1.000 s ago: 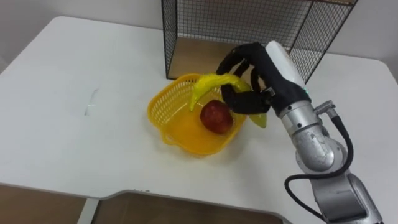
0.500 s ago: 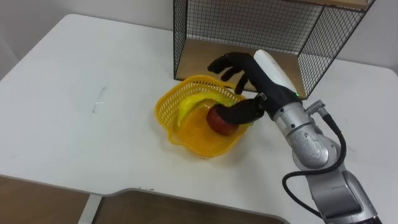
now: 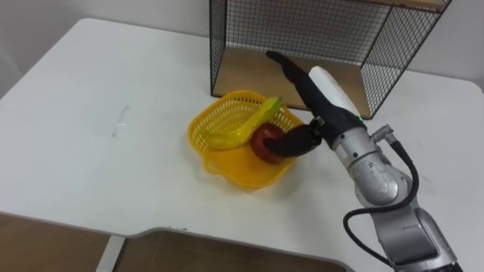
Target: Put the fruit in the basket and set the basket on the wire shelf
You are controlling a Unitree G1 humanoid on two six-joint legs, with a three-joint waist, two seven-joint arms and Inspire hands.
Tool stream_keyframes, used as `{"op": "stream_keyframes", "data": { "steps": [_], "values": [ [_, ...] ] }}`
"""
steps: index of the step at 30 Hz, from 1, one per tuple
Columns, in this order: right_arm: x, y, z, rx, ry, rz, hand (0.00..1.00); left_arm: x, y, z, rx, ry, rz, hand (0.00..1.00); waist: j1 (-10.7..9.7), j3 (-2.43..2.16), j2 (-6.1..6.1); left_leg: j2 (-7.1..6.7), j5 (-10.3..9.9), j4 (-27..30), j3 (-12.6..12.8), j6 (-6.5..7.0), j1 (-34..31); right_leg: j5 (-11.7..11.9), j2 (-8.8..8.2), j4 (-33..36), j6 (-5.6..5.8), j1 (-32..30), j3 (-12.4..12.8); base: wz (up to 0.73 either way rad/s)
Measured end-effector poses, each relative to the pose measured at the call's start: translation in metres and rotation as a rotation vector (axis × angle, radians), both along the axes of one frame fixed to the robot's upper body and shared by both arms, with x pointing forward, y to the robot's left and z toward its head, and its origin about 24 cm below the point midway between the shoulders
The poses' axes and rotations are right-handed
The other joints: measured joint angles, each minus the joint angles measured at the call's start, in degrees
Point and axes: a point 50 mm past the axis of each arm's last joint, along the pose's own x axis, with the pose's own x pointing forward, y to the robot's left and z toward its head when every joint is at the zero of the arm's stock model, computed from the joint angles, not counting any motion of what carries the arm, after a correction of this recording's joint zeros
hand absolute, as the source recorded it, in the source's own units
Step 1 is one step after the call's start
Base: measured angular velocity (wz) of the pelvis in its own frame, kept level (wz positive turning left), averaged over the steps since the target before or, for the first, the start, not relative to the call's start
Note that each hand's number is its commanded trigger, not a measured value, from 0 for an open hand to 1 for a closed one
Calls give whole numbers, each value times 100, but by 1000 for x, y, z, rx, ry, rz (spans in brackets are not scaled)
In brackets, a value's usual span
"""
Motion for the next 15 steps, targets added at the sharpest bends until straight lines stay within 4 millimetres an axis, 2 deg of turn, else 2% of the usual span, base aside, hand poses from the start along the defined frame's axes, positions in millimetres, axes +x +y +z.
{"op": "stream_keyframes", "data": {
  "steps": [7, 10, 12, 13, 14, 15],
  "values": [
    [0, 0, -4, 42, 28, 1, 0, -2, 1, 0, 0, 3, 6, 0, -20, -6, 8, 1, 0, 3, -4, 0, 21, 0, -2, 0, 0, 24, -2, 0],
    [0, 0, -3, 81, 25, -9, 0, -3, 2, 0, -2, 1, 41, 0, -93, -17, 21, -2, 0, 19, -20, 1, -4, 0, -4, 0, 0, 29, -8, 3],
    [0, -1, -2, 118, 22, -17, 0, -12, 4, 0, 11, 11, 66, 0, -172, -31, 47, -7, -2, 41, -44, 2, -14, 0, -4, -1, 0, 61, -13, 7],
    [-1, -4, -2, 164, 26, -30, 0, -17, 6, -1, 12, 15, 102, 0, -225, -52, 84, -12, -3, 48, -69, 3, 3, 0, -6, -2, 0, 92, -44, 10],
    [-3, -8, -2, 206, 23, -55, 0, -23, 7, -1, 16, 19, 138, 0, -261, -95, 123, -16, -4, 48, -77, 5, 23, 0, -10, -3, 0, 96, -62, 8],
    [-3, -10, -1, 227, 17, -65, 0, -27, 7, -1, 15, 20, 171, 0, -281, -101, 133, -17, -4, 53, -82, 5, 36, 0, -12, -2, 0, 109, -61, 0]
  ]
}}
